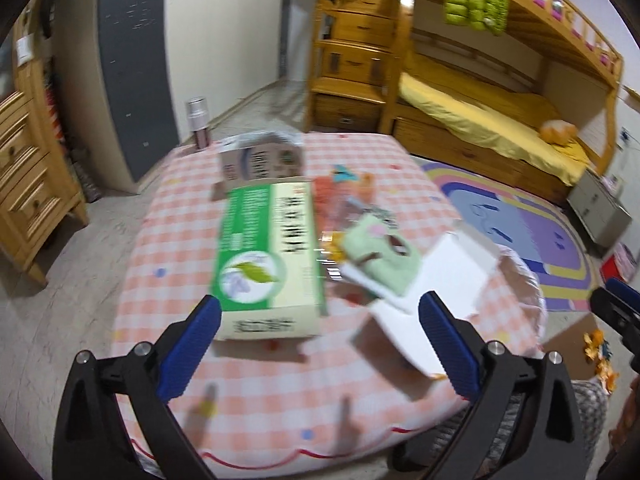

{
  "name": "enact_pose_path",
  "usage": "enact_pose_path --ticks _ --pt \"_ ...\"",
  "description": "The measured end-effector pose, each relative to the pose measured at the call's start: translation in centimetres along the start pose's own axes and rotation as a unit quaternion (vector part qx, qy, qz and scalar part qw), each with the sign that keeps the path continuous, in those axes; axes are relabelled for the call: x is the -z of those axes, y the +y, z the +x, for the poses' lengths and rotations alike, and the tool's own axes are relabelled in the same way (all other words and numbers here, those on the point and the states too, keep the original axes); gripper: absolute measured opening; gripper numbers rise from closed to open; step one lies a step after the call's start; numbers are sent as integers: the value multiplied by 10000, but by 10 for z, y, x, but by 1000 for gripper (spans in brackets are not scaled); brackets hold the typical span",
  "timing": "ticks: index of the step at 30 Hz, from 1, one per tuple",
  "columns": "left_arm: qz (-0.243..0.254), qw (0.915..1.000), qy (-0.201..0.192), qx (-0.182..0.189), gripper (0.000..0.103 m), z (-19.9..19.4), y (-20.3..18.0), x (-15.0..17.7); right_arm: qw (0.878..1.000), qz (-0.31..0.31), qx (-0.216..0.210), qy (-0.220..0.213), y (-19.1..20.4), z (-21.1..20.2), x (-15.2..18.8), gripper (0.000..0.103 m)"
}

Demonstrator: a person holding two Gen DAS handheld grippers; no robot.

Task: Collect trash
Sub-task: 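Return to the table and grasp the green medicine box with the left tool, then grasp a thin white strip with the right tool while the left tool holds the box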

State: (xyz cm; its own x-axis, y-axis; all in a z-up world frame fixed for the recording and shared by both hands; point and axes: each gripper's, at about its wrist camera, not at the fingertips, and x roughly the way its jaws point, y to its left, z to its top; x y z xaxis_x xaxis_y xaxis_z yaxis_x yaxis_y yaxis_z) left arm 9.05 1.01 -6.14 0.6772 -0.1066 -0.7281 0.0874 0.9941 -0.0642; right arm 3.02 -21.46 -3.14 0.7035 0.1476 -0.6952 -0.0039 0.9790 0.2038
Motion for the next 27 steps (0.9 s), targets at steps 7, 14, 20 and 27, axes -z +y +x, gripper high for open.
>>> enact_pose_path --ticks 7,14,20,27 --pt "-375 9982 388 -256 96 37 32 -5 9999 -93 24 102 6 12 2 87" --pt "-43 9973 568 -461 96 69 24 -9 9997 5 34 223 2 24 3 87" --pt "211 9961 671 -528 80 74 22 -8 9996 -31 -52 290 7 30 6 87" --pt "107 9994 203 -270 80 19 27 2 9991 -222 -116 335 22 36 7 80"
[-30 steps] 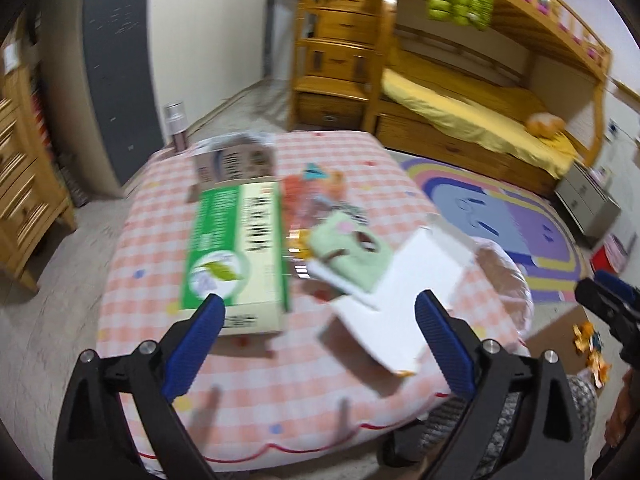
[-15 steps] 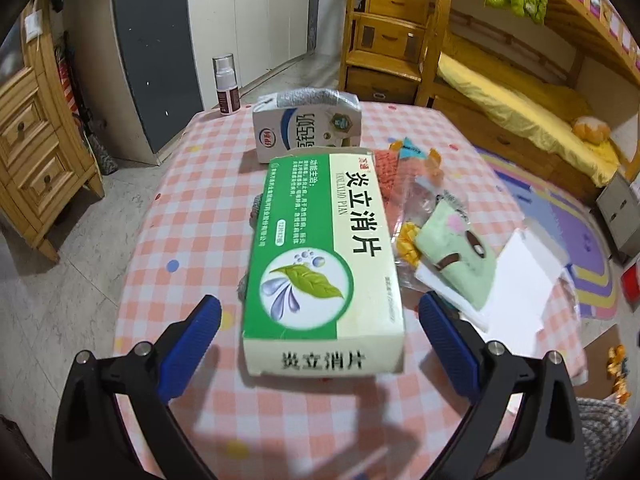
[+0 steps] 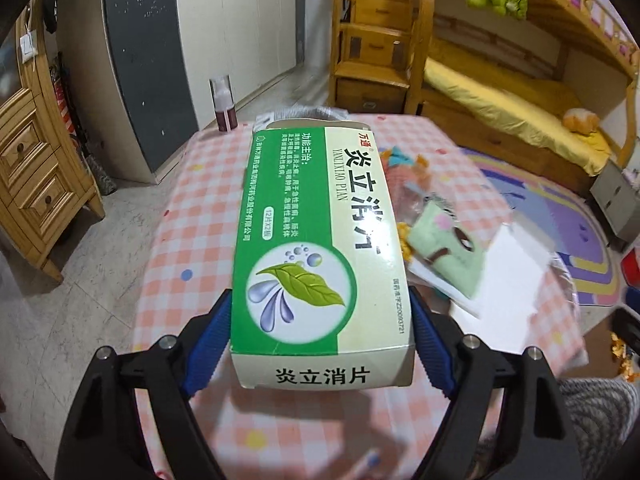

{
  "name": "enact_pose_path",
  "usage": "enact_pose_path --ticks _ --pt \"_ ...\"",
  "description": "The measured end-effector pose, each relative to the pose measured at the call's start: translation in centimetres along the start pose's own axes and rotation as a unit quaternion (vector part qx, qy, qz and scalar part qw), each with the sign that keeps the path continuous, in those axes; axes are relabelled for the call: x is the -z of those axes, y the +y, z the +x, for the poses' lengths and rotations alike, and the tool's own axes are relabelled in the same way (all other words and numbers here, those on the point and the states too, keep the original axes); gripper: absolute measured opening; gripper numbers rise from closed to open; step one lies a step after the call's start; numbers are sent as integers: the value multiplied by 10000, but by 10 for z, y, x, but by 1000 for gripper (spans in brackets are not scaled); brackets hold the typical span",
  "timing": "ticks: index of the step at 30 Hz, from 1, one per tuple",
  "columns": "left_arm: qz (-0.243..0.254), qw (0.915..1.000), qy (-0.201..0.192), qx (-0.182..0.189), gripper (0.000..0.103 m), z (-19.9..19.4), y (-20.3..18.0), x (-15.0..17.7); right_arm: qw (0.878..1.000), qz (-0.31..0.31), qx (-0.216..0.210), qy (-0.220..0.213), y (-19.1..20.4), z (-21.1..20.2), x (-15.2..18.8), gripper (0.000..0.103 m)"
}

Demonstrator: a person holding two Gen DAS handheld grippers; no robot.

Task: Collect trash
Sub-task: 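Grasp a thin white strip with the right tool while the left tool holds the box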

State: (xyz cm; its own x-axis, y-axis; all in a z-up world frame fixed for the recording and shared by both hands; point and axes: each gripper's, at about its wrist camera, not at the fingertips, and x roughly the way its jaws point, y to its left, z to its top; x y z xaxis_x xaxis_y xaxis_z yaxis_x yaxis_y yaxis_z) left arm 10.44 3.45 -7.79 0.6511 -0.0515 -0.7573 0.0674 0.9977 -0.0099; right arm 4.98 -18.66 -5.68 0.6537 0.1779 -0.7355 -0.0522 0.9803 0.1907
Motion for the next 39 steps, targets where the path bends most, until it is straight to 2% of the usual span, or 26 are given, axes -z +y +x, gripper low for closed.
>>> enact_pose_path --ticks 6,10,13,19,22,27,29,31,33,36,39 --pt "1 10000 -17 95 80 -21 -2 14 9993 -317 -159 125 24 7 4 65" --pt "44 9998 67 168 80 -20 -4 24 9980 -461 -341 273 38 16 10 50" --pt "60 9997 117 201 80 -19 -5 29 9975 -418 -437 367 40 20 13 50" --pt "-39 9999 123 110 80 -16 6 28 9915 -943 -642 627 72 34 23 57" --pt "-84 9998 136 102 80 -16 8 30 9891 -1120 -680 677 84 43 24 57" --pt "-78 9998 141 125 80 -17 8 31 9850 -1516 -447 696 100 61 28 54" --pt "-67 9998 127 144 80 -18 7 30 9837 -1631 -331 674 101 66 29 47" --pt "-48 9997 121 183 80 -19 5 31 9829 -1729 -228 593 100 64 30 29" --pt "-7 9997 114 239 80 -20 1 31 9825 -1788 -204 480 97 58 29 17" --pt "34 9994 116 338 80 -21 -5 32 9836 -1743 -241 388 87 48 24 11" --pt "125 9989 101 434 80 -24 -12 32 9848 -1692 -207 325 74 35 24 10"
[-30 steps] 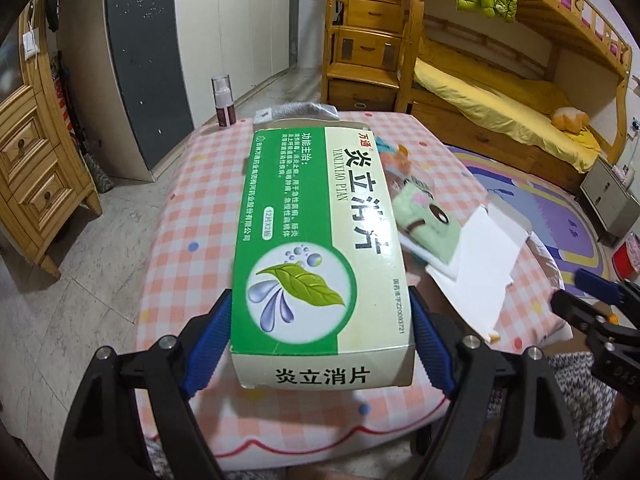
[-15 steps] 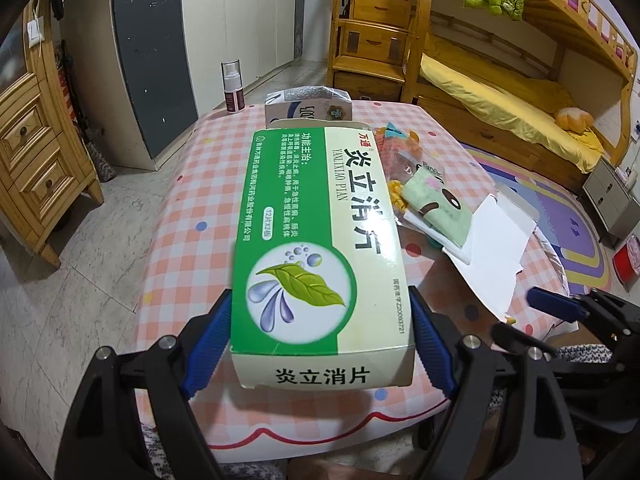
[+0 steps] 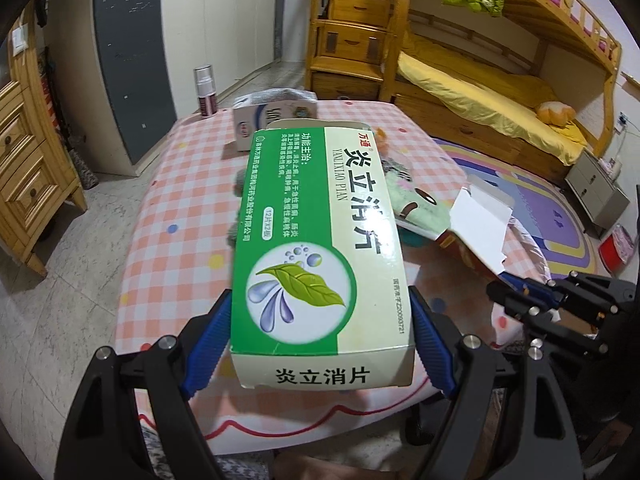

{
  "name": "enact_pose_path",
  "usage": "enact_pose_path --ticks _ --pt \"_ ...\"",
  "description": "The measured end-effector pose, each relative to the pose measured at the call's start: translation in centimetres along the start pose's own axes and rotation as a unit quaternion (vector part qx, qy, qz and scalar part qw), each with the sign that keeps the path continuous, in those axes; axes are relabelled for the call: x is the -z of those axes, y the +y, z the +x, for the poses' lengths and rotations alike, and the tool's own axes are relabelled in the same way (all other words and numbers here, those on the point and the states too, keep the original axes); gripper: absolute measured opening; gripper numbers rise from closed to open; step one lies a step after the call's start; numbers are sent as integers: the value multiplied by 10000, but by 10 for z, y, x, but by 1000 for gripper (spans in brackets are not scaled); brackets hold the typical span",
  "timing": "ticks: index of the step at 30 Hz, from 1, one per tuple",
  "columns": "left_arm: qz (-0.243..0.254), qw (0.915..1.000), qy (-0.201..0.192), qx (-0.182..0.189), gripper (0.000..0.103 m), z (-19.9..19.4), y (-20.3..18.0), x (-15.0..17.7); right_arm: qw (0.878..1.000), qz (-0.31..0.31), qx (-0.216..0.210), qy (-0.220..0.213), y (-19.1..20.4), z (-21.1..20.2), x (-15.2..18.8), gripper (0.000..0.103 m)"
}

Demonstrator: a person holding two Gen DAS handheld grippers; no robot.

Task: Collect trash
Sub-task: 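Grasp a thin white strip with the right tool while the left tool holds the box, then move both tools over the pink bin and release the box and strip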

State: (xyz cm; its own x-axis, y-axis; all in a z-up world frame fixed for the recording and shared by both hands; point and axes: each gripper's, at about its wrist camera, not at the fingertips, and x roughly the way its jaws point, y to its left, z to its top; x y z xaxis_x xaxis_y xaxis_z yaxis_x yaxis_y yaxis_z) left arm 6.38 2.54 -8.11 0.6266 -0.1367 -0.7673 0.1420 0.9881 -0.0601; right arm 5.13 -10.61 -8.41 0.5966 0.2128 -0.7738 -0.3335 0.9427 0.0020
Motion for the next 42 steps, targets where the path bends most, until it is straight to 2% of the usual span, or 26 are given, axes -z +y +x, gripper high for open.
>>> enact_pose_path --ticks 3,6,12,15,21,26,32,35,42 --pt "112 9999 -4 -56 80 0 -8 0 10000 73 7 -26 -14 -10 6 8" --pt "144 9999 53 39 81 2 -15 0 10000 32 40 -72 -18 -17 8 6" --pt "346 9993 -5 103 80 -2 -25 -1 9985 203 -195 -479 -25 -47 2 2" --pt "443 9990 -68 35 80 -5 -28 -2 9975 202 -98 -663 -27 -59 -1 1" --pt "500 9986 -108 127 80 -9 -37 -9 9898 742 29 -1220 -53 -90 -11 1" --pt "798 9955 -348 380 80 -22 -65 -25 9813 1155 64 -1537 -83 -111 -13 1" --pt "1276 9879 -489 737 80 -21 -114 -37 9766 1492 353 -1511 -113 -118 1 1" --pt "1401 9851 -466 878 80 -14 -134 -36 9739 1735 342 -1425 -128 -113 12 1" --pt "1611 9809 -209 1065 80 15 -178 -36 9703 2158 316 -1050 -169 -72 31 1"
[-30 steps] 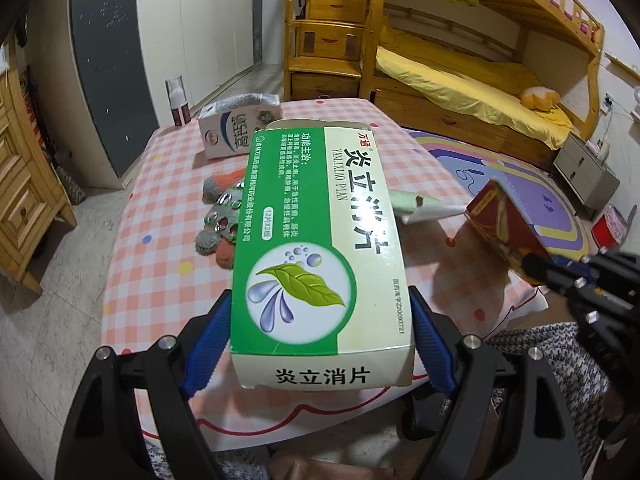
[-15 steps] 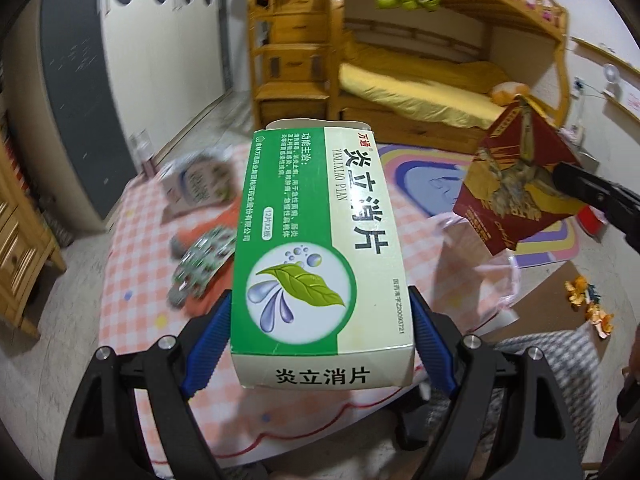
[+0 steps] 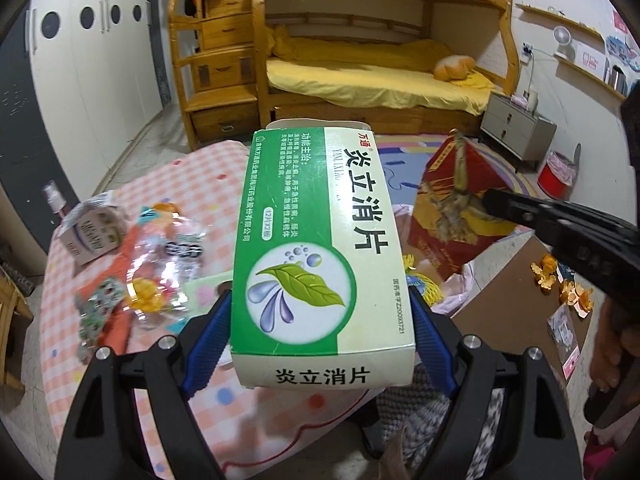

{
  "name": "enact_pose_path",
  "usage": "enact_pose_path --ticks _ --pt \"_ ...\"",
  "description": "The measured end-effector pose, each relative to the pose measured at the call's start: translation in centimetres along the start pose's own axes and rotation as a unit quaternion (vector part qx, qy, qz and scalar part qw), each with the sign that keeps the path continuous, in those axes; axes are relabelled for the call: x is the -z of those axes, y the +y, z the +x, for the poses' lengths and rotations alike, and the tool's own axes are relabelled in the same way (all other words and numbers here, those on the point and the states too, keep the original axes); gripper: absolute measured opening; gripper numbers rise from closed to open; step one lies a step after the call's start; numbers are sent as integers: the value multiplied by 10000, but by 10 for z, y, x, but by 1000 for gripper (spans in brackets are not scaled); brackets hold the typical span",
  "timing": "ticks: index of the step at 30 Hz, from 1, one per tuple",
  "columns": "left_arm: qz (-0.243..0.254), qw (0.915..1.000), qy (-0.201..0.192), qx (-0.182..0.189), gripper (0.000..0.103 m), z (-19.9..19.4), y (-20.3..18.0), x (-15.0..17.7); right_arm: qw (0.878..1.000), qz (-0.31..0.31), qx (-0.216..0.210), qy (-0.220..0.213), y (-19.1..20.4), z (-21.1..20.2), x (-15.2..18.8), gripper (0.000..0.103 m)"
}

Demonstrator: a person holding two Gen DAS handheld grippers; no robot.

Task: Collect trash
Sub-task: 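Move both tools over the pink bin and release the box and strip, then return to the table and grasp the green face-print sponge with the right tool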

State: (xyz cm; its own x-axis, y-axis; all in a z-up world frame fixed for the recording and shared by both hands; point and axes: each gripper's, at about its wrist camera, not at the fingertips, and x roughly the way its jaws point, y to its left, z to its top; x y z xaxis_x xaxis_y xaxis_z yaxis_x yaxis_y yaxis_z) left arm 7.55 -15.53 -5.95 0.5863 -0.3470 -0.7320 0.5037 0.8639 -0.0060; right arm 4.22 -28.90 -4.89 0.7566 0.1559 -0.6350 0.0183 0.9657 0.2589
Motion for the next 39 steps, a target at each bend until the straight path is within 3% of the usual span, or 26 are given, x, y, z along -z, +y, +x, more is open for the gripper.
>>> enact_pose_path --ticks 5,8,10,11,18,24,30,39 --pt "178 9998 71 -13 81 23 -19 -12 9995 293 29 -59 -41 30 -1 2" --pt "316 9994 107 54 81 40 -34 -19 9984 458 324 -60 -63 44 0 10" --pt "399 9991 127 105 81 48 -42 -23 9969 641 453 -1 -77 47 2 43" --pt "435 9989 142 143 81 52 -47 -25 9963 719 457 -68 -82 43 3 45" --pt "722 9961 273 419 81 87 -85 -40 9922 988 688 -336 -107 10 9 45" --pt "875 9952 160 398 91 100 -101 -55 9888 1151 684 -658 -116 -15 4 45" --pt "495 9976 -187 442 91 74 -68 -55 9892 1142 506 -766 -103 -29 1 45" --pt "-10 9998 -150 -130 91 24 -10 -22 9950 786 171 -586 -53 -40 4 45"
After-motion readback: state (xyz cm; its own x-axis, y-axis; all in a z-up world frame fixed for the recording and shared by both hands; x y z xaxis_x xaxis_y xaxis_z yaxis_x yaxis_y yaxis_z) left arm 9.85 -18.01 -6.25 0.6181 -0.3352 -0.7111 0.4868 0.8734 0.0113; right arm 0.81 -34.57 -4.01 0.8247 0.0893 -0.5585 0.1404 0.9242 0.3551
